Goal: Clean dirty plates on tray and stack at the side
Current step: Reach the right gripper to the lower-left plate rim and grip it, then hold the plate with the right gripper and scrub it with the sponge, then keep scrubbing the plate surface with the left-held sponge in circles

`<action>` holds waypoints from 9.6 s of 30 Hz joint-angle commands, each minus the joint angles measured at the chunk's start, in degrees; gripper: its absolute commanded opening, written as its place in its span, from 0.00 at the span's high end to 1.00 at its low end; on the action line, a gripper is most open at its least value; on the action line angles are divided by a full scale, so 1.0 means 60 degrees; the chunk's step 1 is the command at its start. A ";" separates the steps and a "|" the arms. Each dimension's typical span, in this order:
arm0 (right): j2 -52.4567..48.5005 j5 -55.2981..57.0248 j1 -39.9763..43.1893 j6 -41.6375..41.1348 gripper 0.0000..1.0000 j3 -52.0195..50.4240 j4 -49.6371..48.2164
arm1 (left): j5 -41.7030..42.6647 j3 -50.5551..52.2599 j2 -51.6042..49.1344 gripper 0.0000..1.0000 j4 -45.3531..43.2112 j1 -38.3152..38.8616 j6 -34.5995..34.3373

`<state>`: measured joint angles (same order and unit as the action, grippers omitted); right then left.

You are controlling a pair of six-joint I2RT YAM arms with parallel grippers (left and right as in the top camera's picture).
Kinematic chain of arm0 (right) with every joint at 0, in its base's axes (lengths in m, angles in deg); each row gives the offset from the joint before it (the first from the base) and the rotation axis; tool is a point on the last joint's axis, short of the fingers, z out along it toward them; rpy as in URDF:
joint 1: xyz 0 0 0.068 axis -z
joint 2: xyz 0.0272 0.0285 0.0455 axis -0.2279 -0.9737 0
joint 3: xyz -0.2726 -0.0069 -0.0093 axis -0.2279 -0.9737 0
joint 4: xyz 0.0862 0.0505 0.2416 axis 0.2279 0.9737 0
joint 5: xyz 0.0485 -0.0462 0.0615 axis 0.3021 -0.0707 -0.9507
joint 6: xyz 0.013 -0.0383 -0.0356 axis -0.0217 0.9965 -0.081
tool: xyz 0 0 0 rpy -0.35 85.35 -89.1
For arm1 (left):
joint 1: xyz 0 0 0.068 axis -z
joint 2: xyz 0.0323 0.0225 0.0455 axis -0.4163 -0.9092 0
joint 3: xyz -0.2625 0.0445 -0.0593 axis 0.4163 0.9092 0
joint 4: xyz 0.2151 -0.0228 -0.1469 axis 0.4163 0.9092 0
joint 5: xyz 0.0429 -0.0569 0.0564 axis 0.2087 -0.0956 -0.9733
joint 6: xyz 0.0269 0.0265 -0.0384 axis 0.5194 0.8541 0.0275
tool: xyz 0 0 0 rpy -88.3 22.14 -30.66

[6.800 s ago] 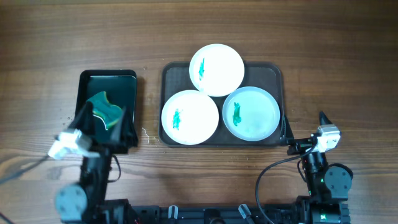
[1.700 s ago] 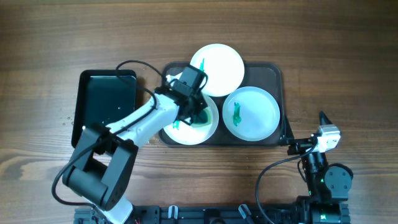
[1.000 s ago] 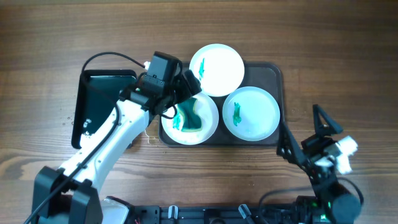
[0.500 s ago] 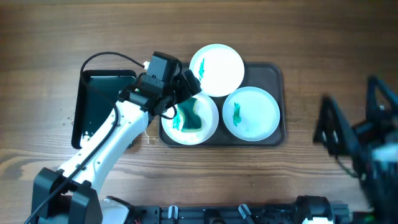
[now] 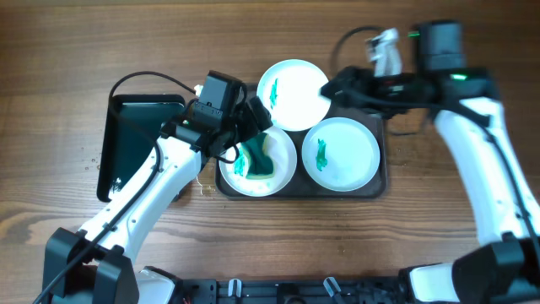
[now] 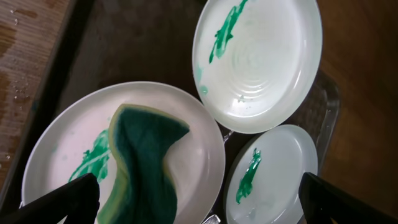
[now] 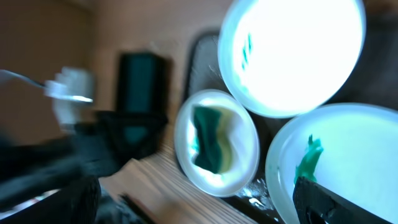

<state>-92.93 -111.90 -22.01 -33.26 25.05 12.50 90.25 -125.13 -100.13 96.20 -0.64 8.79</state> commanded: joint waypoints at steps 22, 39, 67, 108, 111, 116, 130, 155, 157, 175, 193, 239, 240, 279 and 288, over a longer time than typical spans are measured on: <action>-0.3348 0.3191 -0.2969 0.0710 0.55 0.0036 -0.0994 | -0.0659 -0.0102 0.0007 0.00 0.2193 -0.2626 -0.0703; -0.4656 0.3144 -0.2987 0.1526 0.45 0.0026 -0.0565 | -0.0506 -0.0102 0.0007 0.00 0.2277 -0.2590 -0.0630; -0.4656 0.2670 -0.2987 0.1024 0.80 -0.0386 -0.1308 | 0.1304 0.0790 -0.2011 0.35 -0.0084 0.0393 0.2441; -0.4656 0.2776 -0.2889 0.1096 0.84 -0.0386 -0.1282 | -0.1909 0.0798 -0.2969 0.96 0.0659 0.0091 0.1716; -0.4656 0.2779 -0.2889 0.1096 0.84 -0.0386 -0.1297 | -0.2364 0.0798 -0.2965 0.96 0.0820 -0.0047 0.1566; -0.4656 0.2779 -0.2889 0.1096 0.85 -0.0386 -0.1271 | -0.2390 0.0641 -0.2783 0.96 0.0812 -0.0273 0.1570; -0.4656 0.2779 -0.2889 0.1096 0.92 -0.0386 -0.1279 | -0.0062 0.0641 -0.2014 0.96 0.0168 -0.0266 0.2153; -0.4656 0.2783 -0.2889 0.1104 0.96 -0.0386 -0.1315 | -0.5501 0.2284 -0.2189 0.96 -0.0350 -0.0266 0.0991; -0.4656 0.2787 -0.2889 0.1107 0.96 -0.0386 -0.1319 | -0.5628 0.2193 -0.2131 0.96 -0.0372 -0.0266 0.0994; -0.4656 0.2787 -0.2889 0.1126 0.96 -0.0386 -0.1351 | 0.0091 0.2503 -0.1111 0.96 -0.1996 -0.0266 0.2619; -0.4656 0.2783 -0.2889 0.1122 0.96 -0.0386 -0.1381 | -0.5406 0.2958 -0.1530 0.96 -0.1479 -0.0401 0.2040; -0.4470 0.4754 -0.2911 -0.0397 0.96 -0.0302 -0.1807 | 0.0517 0.2306 0.0000 0.96 -0.1956 -0.0769 0.3330; -0.4470 0.4750 -0.2911 -0.0404 0.96 -0.0302 -0.1807 | 0.0514 0.2306 -0.0117 0.96 -0.2018 -0.0739 0.3330; -0.4659 0.3238 -0.2962 0.0084 0.96 -0.0412 -0.1851 | -0.4382 0.2244 -0.2029 0.96 -0.2299 -0.0648 0.3107; -0.4659 0.3238 -0.2962 0.0084 0.96 -0.0412 -0.1854 | -0.4091 0.2080 -0.1122 0.96 -0.2612 -0.0470 0.3162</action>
<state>-119.80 -94.22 -40.20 -32.85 23.17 0.89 70.54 -112.17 -109.79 82.01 -2.84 27.21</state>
